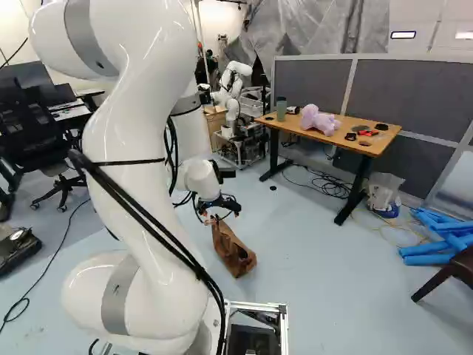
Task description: Pick up the bag on the ground and place it on the table
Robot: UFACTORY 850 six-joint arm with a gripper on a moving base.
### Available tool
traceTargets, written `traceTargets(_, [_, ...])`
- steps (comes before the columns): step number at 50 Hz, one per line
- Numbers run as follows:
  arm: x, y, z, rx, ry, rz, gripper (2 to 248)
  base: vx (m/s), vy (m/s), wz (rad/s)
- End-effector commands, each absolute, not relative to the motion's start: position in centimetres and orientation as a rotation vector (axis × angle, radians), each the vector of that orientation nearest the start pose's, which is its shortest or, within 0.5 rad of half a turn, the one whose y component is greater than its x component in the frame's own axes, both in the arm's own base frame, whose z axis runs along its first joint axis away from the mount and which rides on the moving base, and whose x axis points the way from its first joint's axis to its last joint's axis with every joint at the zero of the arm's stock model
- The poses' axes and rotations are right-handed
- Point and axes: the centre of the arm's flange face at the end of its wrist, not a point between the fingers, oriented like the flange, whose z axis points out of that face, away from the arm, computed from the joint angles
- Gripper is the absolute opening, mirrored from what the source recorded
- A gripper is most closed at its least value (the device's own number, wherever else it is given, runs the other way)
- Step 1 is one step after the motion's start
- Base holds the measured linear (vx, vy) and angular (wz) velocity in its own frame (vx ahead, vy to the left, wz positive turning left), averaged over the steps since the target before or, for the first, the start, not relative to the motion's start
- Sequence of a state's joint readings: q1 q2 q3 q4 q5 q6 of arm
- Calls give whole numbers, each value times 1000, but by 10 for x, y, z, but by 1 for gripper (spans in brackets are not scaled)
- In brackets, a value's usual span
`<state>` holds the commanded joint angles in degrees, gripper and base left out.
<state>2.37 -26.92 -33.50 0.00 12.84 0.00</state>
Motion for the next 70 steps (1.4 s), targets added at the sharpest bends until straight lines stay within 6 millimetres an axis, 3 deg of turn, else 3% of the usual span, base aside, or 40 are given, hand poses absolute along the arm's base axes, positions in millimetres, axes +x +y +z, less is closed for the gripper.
traceTargets(33, [420, 17, 175, -3107, -64, -421, 247, 0, 0, 0])
traceTargets(70, [461, 21, 121, -3113, -71, -375, 247, 0, 0, 0])
